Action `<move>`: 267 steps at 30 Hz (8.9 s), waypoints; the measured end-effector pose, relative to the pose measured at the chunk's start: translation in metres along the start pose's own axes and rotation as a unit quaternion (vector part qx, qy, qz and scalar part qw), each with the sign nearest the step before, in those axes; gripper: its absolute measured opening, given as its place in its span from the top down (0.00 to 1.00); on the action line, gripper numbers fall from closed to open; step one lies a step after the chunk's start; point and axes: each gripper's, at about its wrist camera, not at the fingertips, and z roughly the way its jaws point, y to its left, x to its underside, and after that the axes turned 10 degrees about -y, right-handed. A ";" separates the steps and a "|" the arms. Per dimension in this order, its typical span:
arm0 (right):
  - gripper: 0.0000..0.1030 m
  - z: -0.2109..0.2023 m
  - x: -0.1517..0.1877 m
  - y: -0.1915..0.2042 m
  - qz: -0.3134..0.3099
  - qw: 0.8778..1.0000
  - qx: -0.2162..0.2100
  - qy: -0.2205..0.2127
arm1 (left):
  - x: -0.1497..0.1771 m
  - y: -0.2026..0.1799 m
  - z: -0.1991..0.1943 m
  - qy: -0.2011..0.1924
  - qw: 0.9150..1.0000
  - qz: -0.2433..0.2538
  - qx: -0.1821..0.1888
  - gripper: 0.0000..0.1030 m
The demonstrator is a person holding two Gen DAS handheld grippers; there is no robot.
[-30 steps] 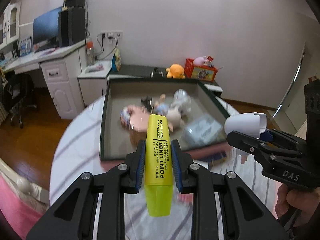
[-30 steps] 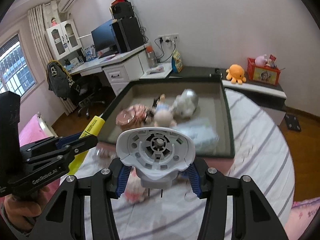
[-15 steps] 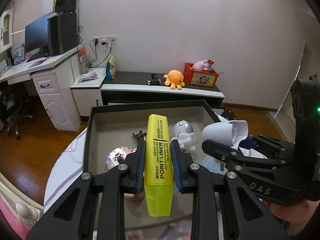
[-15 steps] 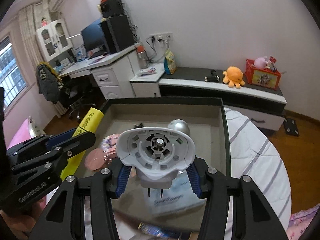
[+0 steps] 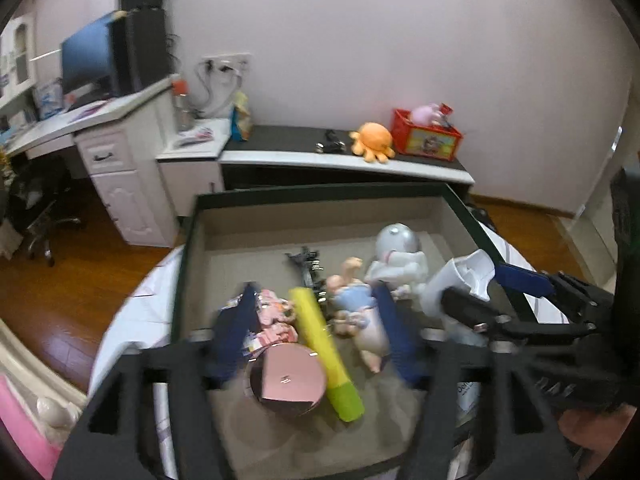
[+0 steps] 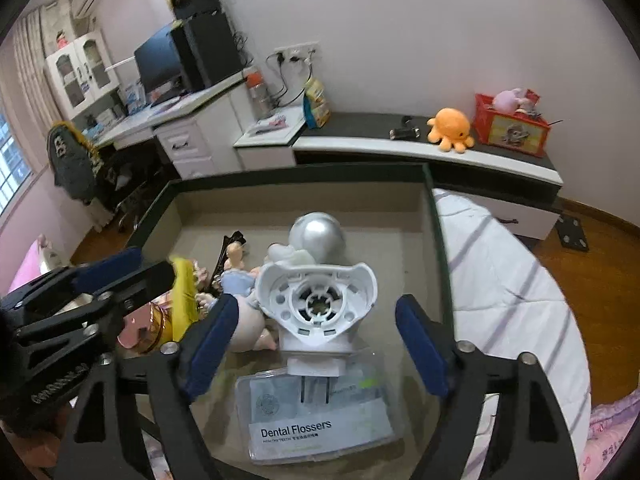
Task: Organize rigid objects
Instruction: 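Withdraw both tools from the box toward the glass bottle and block figure, then grasp the glass bottle with the left tool while the right tool grasps the pink-white block figure, then carry the bottle and block figure over the pink box and release both, then withdraw both tools and approach the white charger and blue-gold box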
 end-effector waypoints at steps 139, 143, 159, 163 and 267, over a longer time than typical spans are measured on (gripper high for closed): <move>0.62 -0.124 0.044 0.052 -0.022 0.996 -0.013 -0.082 | 0.041 0.011 -0.117 -0.050 0.999 0.000 -0.013 0.25; 0.62 -0.104 0.011 0.046 -0.031 0.996 -0.013 -0.087 | 0.008 0.011 -0.087 -0.052 0.999 0.009 -0.010 0.25; 0.62 0.043 -0.047 -0.001 -0.034 0.999 0.027 -0.003 | -0.040 0.012 0.064 0.007 1.000 0.008 -0.018 0.25; 0.62 0.055 -0.050 -0.006 -0.028 0.999 0.032 0.004 | -0.043 0.010 0.079 0.009 1.000 0.011 -0.023 0.25; 0.00 -0.167 0.127 0.006 0.030 0.994 0.091 -0.052 | 0.138 -0.047 -0.118 -0.011 1.000 0.007 -0.019 0.00</move>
